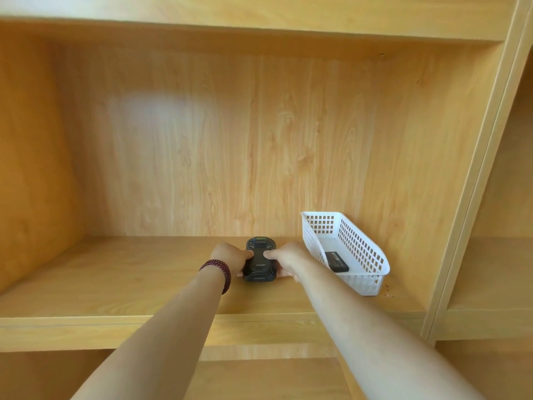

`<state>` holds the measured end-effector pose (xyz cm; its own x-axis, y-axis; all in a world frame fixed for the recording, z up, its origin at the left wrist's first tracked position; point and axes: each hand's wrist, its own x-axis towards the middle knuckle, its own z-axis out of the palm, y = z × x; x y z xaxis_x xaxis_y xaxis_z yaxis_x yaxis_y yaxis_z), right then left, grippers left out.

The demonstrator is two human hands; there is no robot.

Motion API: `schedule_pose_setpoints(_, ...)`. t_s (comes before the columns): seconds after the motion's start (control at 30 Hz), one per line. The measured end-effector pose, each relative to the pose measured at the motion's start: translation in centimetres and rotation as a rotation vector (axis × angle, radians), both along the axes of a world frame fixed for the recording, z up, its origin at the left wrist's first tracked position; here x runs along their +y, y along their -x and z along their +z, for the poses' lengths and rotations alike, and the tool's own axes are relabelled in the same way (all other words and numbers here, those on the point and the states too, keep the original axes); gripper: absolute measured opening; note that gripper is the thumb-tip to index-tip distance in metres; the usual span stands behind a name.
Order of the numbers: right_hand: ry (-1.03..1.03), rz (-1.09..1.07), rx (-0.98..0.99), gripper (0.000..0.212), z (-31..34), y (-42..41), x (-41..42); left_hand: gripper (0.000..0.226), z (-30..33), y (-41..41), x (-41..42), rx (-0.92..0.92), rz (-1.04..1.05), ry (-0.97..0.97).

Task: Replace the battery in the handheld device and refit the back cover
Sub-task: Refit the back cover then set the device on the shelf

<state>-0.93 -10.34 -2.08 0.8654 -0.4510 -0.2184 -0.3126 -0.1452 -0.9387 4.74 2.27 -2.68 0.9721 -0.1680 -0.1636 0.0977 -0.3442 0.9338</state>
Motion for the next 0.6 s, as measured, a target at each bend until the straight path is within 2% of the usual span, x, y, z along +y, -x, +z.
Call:
schedule_pose_setpoints(0.13,0.119,-0.01,0.039,0.039,-0.5,-0.6,-0.3,0.027,-0.3,-0.6,-0.5,-0.017,-0.015,-0.126)
schedule_pose_setpoints(0.27,0.349,0.0,0.117,0.045,-0.3,-0.8,-0.6,0.029,-0.1,-0.9,-0.5,-0.033,-0.051,-0.256)
schedule_pose_setpoints(0.6,0.459,0.021,0.168,0.042,-0.5,-0.6,-0.5,0.031,-0.5,-1.3,-0.8,-0.127,-0.084,-0.444)
